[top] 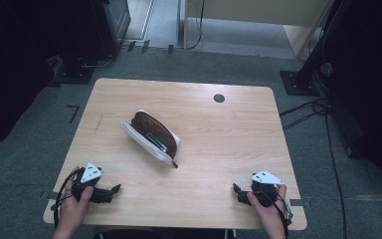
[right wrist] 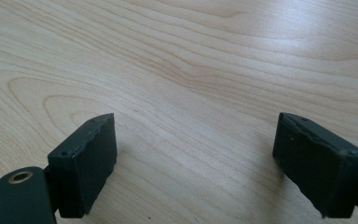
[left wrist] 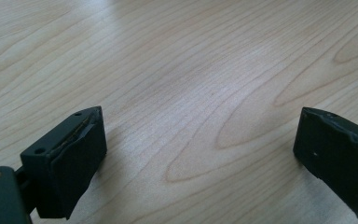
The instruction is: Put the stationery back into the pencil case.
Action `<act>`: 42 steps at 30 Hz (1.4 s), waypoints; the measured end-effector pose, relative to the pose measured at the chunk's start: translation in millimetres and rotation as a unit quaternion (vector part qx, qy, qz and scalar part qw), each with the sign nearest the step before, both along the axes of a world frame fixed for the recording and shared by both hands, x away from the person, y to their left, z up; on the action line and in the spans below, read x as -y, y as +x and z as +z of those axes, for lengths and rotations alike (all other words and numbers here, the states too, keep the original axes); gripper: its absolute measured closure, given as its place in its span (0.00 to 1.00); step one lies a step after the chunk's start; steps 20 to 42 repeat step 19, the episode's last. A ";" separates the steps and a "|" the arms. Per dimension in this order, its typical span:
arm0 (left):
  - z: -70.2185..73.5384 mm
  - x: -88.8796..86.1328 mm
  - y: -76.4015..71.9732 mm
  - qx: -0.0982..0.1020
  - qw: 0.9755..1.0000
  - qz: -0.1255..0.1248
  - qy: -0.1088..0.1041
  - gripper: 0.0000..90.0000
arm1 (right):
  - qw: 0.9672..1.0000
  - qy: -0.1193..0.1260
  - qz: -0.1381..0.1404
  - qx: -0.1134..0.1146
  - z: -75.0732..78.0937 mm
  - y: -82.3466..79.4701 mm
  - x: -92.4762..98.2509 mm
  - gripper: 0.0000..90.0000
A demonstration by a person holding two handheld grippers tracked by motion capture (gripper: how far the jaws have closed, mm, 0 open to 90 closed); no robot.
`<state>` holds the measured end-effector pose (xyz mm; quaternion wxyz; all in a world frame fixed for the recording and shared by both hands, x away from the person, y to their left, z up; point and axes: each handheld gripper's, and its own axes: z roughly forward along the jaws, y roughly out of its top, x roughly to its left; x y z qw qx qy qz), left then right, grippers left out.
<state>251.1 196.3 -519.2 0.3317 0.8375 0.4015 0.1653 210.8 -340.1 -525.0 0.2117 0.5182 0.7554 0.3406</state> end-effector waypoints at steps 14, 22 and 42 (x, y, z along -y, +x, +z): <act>-0.1 1.2 -0.1 0.000 1.000 -0.003 -0.001 0.03 | 1.000 -0.002 0.001 0.001 -0.1 0.1 -0.1 0.14; -0.1 1.2 0.0 0.000 1.000 -0.003 -0.001 0.03 | 1.000 -0.003 0.001 0.001 -0.1 0.1 -0.1 0.14; -0.1 1.2 0.0 0.000 1.000 -0.003 -0.001 0.03 | 1.000 -0.003 0.001 0.001 -0.1 0.1 -0.1 0.14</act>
